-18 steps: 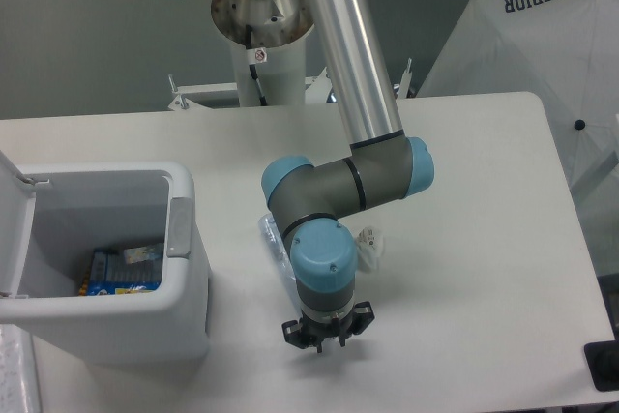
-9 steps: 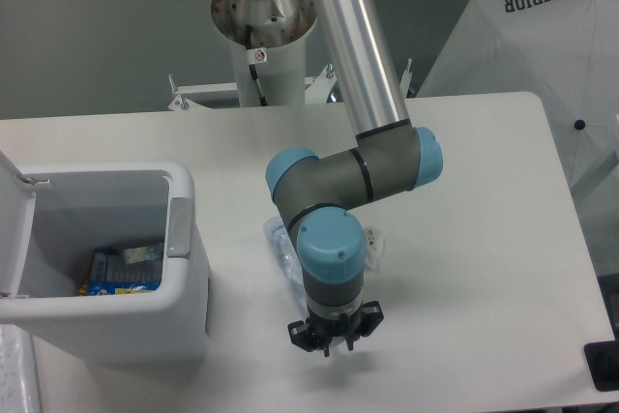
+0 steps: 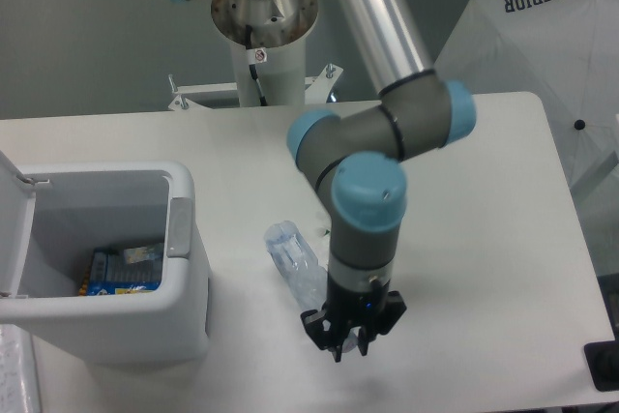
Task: Place the trash in the trash can
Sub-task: 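Lift the bottle by its cap off the table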
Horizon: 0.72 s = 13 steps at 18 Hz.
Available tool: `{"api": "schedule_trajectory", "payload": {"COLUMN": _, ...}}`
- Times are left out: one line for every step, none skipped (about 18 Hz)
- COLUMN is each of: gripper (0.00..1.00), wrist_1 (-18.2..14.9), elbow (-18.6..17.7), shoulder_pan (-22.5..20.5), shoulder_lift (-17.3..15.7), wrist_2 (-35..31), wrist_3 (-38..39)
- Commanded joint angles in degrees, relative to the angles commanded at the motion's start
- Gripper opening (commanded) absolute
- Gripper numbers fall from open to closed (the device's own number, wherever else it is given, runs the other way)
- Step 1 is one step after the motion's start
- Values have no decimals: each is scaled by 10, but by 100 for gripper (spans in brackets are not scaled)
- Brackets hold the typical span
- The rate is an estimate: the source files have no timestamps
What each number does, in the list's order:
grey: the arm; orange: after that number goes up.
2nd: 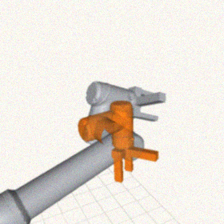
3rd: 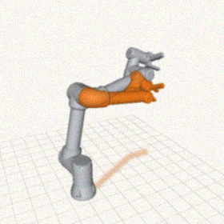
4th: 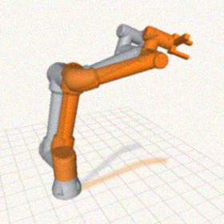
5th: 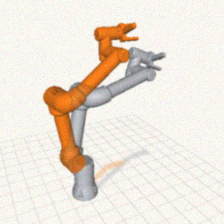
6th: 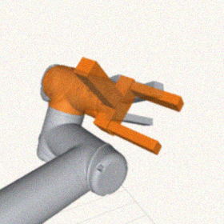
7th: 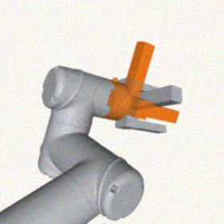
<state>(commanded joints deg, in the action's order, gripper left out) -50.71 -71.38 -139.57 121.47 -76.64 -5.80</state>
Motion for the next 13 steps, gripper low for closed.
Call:
{"api": "schedule_trajectory", "payload": {"gripper": 32, "wrist_1": 3, "elbow": 12, "shoulder_pan": 0, "shoulder_lift": -4, "wrist_2": 1, "wrist_3": 1}}
{"api": "schedule_trajectory", "payload": {"gripper": 32, "wrist_1": 8, "elbow": 21, "shoulder_pan": -1, "shoulder_lift": -10, "wrist_2": 4, "wrist_3": 1}}
{"api": "schedule_trajectory", "payload": {"gripper": 32, "wrist_1": 12, "elbow": 26, "shoulder_pan": -7, "shoulder_lift": -15, "wrist_2": 16, "wrist_3": 1}}
{"api": "schedule_trajectory", "payload": {"gripper": 32, "wrist_1": 17, "elbow": 29, "shoulder_pan": -11, "shoulder_lift": -22, "wrist_2": 33, "wrist_3": 1}}
{"api": "schedule_trajectory", "payload": {"gripper": 32, "wrist_1": 25, "elbow": 32, "shoulder_pan": -23, "shoulder_lift": -37, "wrist_2": 62, "wrist_3": 1}}
{"api": "schedule_trajectory", "payload": {"gripper": 32, "wrist_1": 27, "elbow": 32, "shoulder_pan": -33, "shoulder_lift": -46, "wrist_2": 77, "wrist_3": 1}}
{"api": "schedule_trajectory", "payload": {"gripper": 32, "wrist_1": 27, "elbow": 32, "shoulder_pan": -40, "shoulder_lift": -54, "wrist_2": 90, "wrist_3": 1}}
{"api": "schedule_trajectory", "payload": {"gripper": 32, "wrist_1": 31, "elbow": 33, "shoulder_pan": -46, "shoulder_lift": -62, "wrist_2": 104, "wrist_3": 1}}
{"api": "schedule_trajectory", "payload": {"gripper": 32, "wrist_1": 36, "elbow": 34, "shoulder_pan": -50, "shoulder_lift": -69, "wrist_2": 119, "wrist_3": 3}}
{"api": "schedule_trajectory", "payload": {"gripper": 32, "wrist_1": 39, "elbow": 33, "shoulder_pan": -52, "shoulder_lift": -72, "wrist_2": 138, "wrist_3": 5}}
{"api": "schedule_trajectory", "payload": {"gripper": 32, "wrist_1": 39, "elbow": 31, "shoulder_pan": -54, "shoulder_lift": -77, "wrist_2": 169, "wrist_3": 7}}
{"api": "schedule_trajectory", "payload": {"gripper": 32, "wrist_1": 39, "elbow": 29, "shoulder_pan": -55, "shoulder_lift": -81, "wrist_2": 184, "wrist_3": 8}}
{"api": "schedule_trajectory", "payload": {"gripper": 32, "wrist_1": 39, "elbow": 30, "shoulder_pan": -52, "shoulder_lift": -87, "wrist_2": 190, "wrist_3": 8}}
